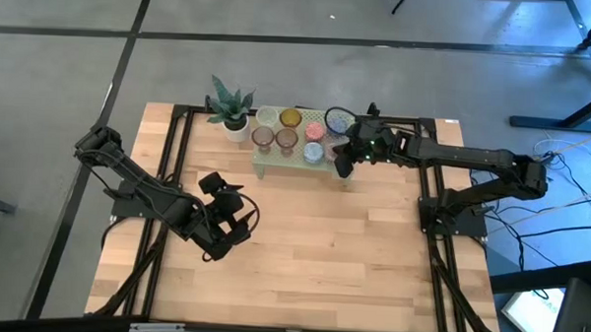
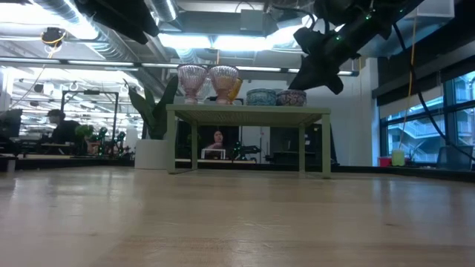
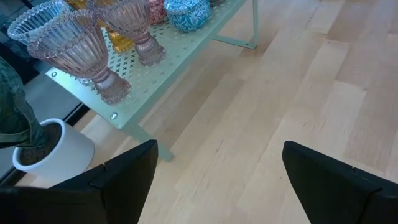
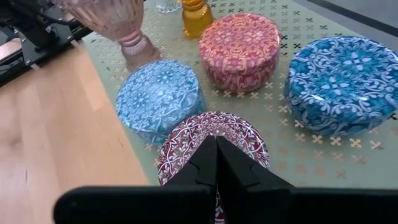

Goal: Pick & Place candle stick holders
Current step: Put the red scented candle on the shelf, then return to Home Position

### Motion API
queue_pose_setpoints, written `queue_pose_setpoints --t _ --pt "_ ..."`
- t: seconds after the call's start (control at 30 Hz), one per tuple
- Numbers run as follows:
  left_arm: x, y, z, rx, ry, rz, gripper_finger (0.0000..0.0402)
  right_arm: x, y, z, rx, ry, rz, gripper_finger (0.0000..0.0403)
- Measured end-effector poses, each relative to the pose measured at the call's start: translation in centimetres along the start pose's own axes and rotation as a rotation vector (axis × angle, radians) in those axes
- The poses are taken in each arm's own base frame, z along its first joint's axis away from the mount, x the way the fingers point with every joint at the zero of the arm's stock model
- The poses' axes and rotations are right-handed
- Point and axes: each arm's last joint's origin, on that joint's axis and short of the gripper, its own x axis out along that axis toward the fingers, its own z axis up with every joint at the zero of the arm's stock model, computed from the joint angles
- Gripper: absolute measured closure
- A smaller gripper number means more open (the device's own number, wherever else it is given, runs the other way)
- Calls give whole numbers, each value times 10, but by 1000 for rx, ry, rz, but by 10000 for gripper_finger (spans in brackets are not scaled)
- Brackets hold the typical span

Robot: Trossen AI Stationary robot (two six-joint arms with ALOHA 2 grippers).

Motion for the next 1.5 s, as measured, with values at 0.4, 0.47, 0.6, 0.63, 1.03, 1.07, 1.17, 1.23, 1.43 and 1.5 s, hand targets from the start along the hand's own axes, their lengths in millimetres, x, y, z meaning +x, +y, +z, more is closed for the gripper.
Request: queue_pose_setpoints --t 0.4,0.47,0.6,0.63,1.03,1.07,1.17,1.23,1.43,1.5 --pt "0 0 0 8 -12 9 59 -10 4 -2 -22 6 20 399" --pt "0 1 1 4 -32 25 59 -15 4 -3 -45 3 25 399" --pt "-3 2 1 14 -62 39 59 -33 4 2 -63 -54 46 398" --pt "-4 2 1 15 -69 40 59 -39 5 4 -64 -73 53 396" --pt "-46 32 8 -44 -215 -27 59 -94 15 5 -192 -204 203 386" --pt "-50 36 9 -52 -231 -30 59 -100 17 4 -220 -220 241 386" --pt "-61 49 11 -73 -258 -55 59 -121 22 2 -328 -276 341 385" --pt "-66 56 11 -79 -263 -75 59 -133 24 -3 -410 -323 395 385" --pt "-68 69 -17 5 -274 -114 59 -132 16 -35 -531 -407 479 385" --pt "-63 74 -30 -26 -261 -139 59 -128 12 -47 -560 -440 522 385"
